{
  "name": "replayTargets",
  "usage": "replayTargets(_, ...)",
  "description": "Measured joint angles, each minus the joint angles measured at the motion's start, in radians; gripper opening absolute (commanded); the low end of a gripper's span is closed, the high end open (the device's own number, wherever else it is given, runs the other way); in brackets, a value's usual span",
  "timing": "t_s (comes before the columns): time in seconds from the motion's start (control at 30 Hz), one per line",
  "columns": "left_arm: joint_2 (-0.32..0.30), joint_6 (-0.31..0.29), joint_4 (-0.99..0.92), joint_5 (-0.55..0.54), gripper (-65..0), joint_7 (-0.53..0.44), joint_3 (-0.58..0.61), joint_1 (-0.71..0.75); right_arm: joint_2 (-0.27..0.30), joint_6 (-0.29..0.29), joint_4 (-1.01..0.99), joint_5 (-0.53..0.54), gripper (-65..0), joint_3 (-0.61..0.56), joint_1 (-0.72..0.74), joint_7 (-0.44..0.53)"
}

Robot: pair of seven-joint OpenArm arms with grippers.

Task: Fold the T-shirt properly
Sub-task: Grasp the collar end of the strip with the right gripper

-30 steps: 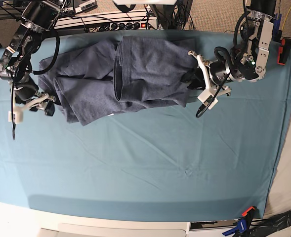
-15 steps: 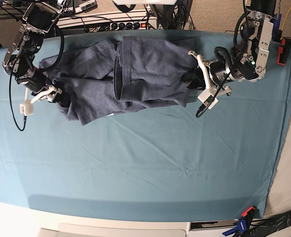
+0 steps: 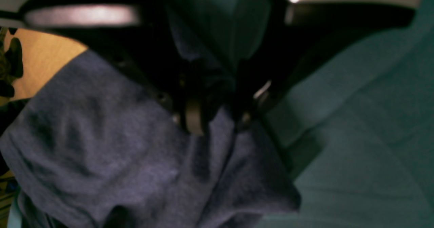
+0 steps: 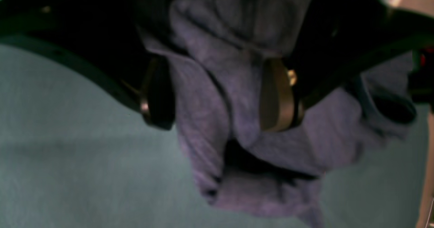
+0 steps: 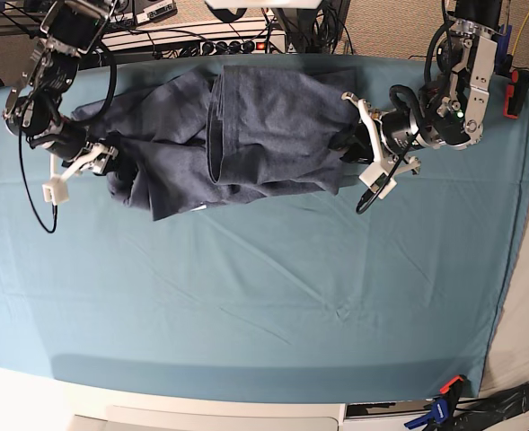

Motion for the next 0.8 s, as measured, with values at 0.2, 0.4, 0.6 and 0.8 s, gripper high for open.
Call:
replayTargets(0.2, 0.0, 0.0, 0.0, 0.0, -48.0, 0.0, 0.0, 0.0, 0.0, 0.0, 0.082, -0.035, -24.0, 0.0, -0.051, -0.01)
replayTargets(0.4, 0.0, 0.0, 0.0, 0.0, -48.0, -0.001, 0.0, 0.0, 0.0, 0.007, 0.085, -0.038, -24.1, 0.0, -0.055, -0.01)
replayTargets(0.6, 0.0, 0.0, 0.0, 0.0, -48.0, -0.001, 0.0, 0.0, 0.0, 0.033, 0.085, -0.05, -42.0, -0.001, -0.055, -0.015)
replayTargets(0.8, 0.0, 0.0, 0.0, 0.0, -48.0, -0.007, 0.0, 0.0, 0.0, 0.034, 0.085, -0.05, -65.0, -0.001, -0.055, -0.021)
